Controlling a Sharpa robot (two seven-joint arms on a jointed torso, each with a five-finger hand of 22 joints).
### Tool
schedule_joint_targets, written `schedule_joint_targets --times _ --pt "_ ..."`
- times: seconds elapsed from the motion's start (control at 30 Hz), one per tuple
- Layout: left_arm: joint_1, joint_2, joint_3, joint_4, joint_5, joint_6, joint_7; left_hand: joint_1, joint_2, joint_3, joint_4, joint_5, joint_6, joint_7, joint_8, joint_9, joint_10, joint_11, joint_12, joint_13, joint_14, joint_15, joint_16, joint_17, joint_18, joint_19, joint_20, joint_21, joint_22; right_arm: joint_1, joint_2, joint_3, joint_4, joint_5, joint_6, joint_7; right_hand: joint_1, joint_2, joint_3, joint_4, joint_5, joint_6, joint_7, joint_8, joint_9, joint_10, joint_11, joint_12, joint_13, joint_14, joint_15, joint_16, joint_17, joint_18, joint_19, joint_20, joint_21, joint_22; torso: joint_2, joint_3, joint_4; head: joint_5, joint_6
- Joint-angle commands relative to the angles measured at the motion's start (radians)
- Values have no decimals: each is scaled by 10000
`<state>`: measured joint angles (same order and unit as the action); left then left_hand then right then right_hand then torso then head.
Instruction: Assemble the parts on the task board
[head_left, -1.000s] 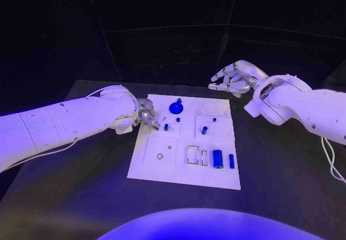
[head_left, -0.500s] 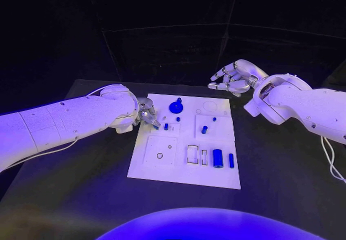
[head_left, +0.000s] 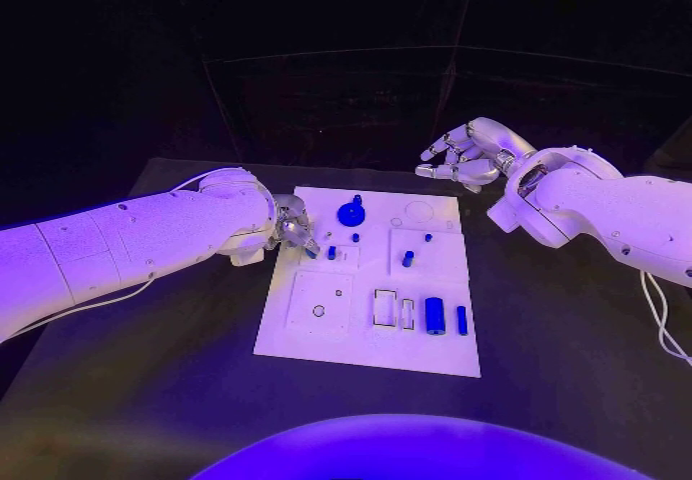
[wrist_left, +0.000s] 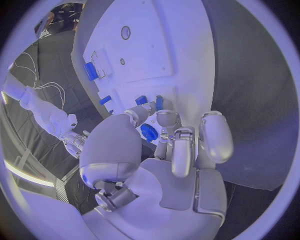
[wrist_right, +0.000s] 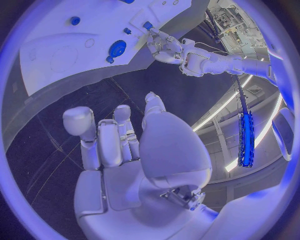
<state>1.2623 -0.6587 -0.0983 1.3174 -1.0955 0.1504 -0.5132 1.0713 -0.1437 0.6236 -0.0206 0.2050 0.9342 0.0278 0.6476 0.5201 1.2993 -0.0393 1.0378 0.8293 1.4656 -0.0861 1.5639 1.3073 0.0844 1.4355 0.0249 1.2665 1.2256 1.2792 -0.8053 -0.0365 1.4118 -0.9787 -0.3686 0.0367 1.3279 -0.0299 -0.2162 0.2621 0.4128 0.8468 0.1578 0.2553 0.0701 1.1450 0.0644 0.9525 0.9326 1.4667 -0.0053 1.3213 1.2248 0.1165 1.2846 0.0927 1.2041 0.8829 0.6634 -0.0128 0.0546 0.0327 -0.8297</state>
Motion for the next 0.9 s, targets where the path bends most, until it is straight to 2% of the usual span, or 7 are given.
schedule_joint_targets --times 0.03,0.27,0.5,0.67,0.73,0.9 --pt "-36 3 -33 16 -64 327 -51 -140 -24 -198 55 -19 138 5 -73 -56 95 -18 83 89 1046 -101 55 2606 -29 23 -88 39 34 19 8 7 9 24 -47 72 9 52 -44 0 61 -20 -45 41 -13 -11 10 -23 10 241 -91 -41 4 97 -33 -25 -46 -8 0 -6 4 -1 -7" --pt "-36 1 -33 16 -64 264 -45 -150 35 -377 119 -13 243 -22 -96 -116 183 -40 225 277 1052 -118 69 2635 -43 53 -107 91 105 19 30 6 -20 24 3 44 9 52 -44 0 61 -20 -45 41 -13 -11 10 -23 10 241 -91 -41 4 97 -33 -25 -46 -8 -6 -8 20 17 -9" --pt "-36 14 -33 -11 -64 171 -40 -213 104 -550 232 -12 315 -30 -127 -175 222 -53 273 343 1052 -135 69 2635 -52 73 -122 121 148 19 37 6 -28 24 15 32 9 52 -44 0 61 -20 -45 41 -13 -11 10 -23 10 241 -91 -41 4 97 -33 -25 -46 -8 -2 -3 -4 34 -1" --pt "-36 48 -32 -24 -64 189 -59 -417 215 -809 488 -11 407 -36 -161 -249 286 -56 358 462 1052 -139 69 2635 -67 103 -133 169 218 19 38 6 -30 24 14 29 9 52 -44 0 61 -20 -45 41 -13 -11 10 -23 10 241 -91 -41 4 97 -33 -25 -46 -8 -1 0 -9 36 -4" --pt "-36 64 -32 -38 -64 186 -67 -630 271 -977 697 -16 453 -27 -177 -284 313 -48 395 514 1052 -133 69 2635 -69 108 -131 172 229 19 37 6 -30 24 12 28 9 52 -44 0 61 -20 -45 41 -13 -11 10 -23 10 241 -91 -41 4 97 -33 -25 -46 -8 -1 3 -7 29 3" --pt "-36 107 -31 -117 -65 144 -83 -909 293 -1430 1000 -24 522 -22 -207 -355 333 -44 434 577 1052 -133 69 2635 -73 119 -130 183 263 19 37 6 -28 24 5 26 6 61 -55 4 83 -19 -47 46 -13 -4 9 -44 -26 242 -92 -56 -8 101 -34 -26 -65 -34 2 4 1 25 3"
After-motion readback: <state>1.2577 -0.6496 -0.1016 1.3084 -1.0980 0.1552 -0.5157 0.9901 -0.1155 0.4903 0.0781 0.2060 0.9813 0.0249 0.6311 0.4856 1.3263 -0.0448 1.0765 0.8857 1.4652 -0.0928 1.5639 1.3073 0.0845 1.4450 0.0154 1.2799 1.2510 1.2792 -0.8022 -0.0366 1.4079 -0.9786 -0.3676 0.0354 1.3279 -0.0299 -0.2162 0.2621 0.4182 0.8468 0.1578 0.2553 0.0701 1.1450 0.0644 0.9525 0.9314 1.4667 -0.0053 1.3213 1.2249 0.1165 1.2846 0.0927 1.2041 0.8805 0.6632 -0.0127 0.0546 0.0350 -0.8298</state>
